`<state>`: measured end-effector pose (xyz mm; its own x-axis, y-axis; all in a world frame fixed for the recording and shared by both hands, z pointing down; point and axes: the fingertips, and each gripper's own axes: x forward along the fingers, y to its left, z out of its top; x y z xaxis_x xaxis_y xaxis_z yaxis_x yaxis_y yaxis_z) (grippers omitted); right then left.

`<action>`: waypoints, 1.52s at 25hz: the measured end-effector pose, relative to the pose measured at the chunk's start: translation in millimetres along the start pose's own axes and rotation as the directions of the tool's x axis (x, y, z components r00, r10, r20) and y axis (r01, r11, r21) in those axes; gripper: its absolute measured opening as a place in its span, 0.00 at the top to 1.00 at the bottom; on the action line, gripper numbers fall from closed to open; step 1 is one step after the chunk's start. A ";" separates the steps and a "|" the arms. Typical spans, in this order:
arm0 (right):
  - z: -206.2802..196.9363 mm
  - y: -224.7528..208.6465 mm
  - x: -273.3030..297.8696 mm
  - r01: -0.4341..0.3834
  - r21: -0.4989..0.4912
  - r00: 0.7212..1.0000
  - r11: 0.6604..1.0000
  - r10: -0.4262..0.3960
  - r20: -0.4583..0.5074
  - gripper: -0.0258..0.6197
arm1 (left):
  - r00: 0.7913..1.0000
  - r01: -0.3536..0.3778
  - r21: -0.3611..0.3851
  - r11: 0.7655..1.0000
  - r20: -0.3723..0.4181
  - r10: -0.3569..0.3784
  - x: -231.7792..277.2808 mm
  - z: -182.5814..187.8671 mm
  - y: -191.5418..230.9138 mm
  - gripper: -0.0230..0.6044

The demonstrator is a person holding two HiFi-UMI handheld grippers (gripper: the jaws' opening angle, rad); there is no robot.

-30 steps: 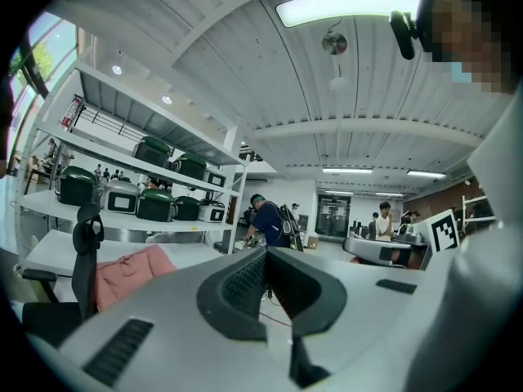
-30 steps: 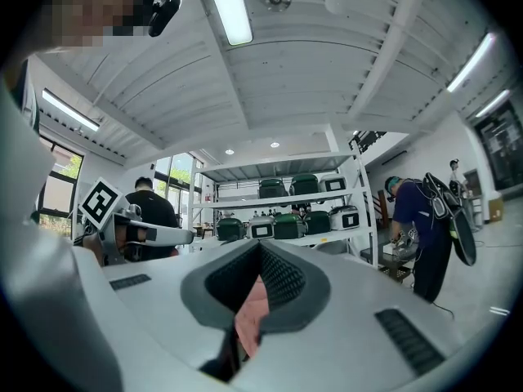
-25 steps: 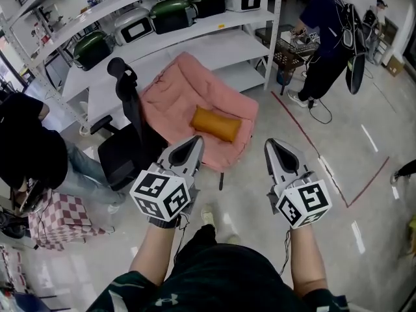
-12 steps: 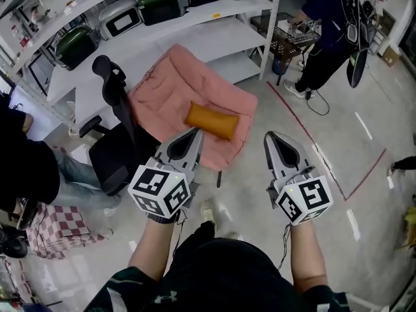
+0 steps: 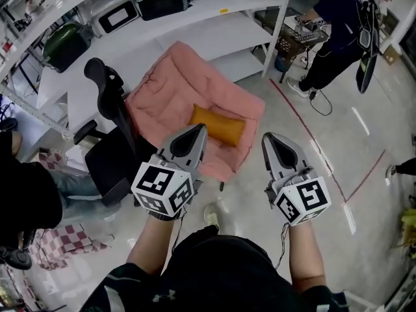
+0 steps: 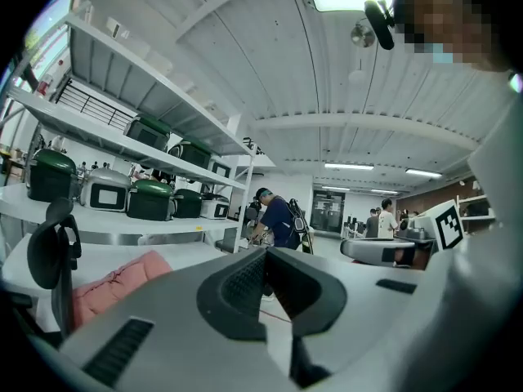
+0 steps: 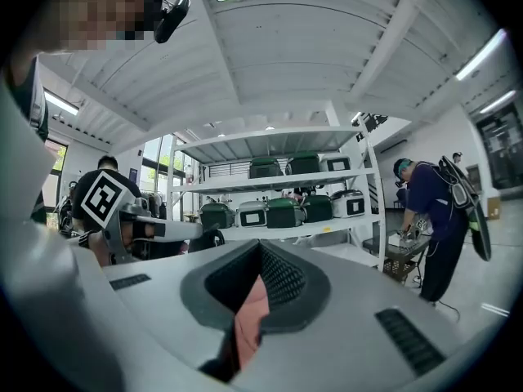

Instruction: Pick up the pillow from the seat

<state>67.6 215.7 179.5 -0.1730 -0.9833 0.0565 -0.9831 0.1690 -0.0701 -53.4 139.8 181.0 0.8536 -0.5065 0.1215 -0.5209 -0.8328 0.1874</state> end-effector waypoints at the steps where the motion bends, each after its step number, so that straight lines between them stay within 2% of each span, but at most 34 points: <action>1: -1.0 1.0 10.7 0.001 0.001 1.000 1.000 -0.001 -0.004 0.96 | 1.000 0.005 0.004 1.000 -0.004 -0.005 4.1 0.2 8.9 0.95; 10: -22.1 0.7 80.4 -0.009 -0.019 0.997 1.000 0.008 -0.071 0.96 | 1.000 0.015 -0.012 1.000 -0.025 -0.016 33.5 -4.9 72.1 0.95; 15: -49.4 3.1 117.7 -0.058 -0.074 0.989 0.996 0.047 -0.142 0.95 | 1.000 0.006 -0.030 1.000 -0.027 -0.007 49.4 -14.1 100.9 0.95; 22: -99.9 -9.3 176.2 -0.152 -0.095 0.963 0.984 0.126 -0.239 0.95 | 0.999 -0.037 -0.057 0.998 -0.039 0.034 82.6 -42.3 140.9 0.95; 28: -151.6 -33.8 232.2 -0.246 -0.101 0.918 0.964 0.199 -0.342 0.95 | 0.994 -0.086 -0.065 0.994 -0.073 0.081 126.5 -76.0 173.4 0.95; 38: -274.3 -109.7 313.8 -0.363 -0.080 0.821 0.928 0.277 -0.500 0.95 | 0.978 -0.154 -0.101 0.983 -0.157 0.138 231.2 -154.7 224.8 0.95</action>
<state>104.9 -92.8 478.1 -0.4443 -0.7262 0.5247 -0.8548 0.5190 -0.0055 25.9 -130.0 402.0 0.7622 -0.5749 0.2973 -0.6443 -0.7178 0.2638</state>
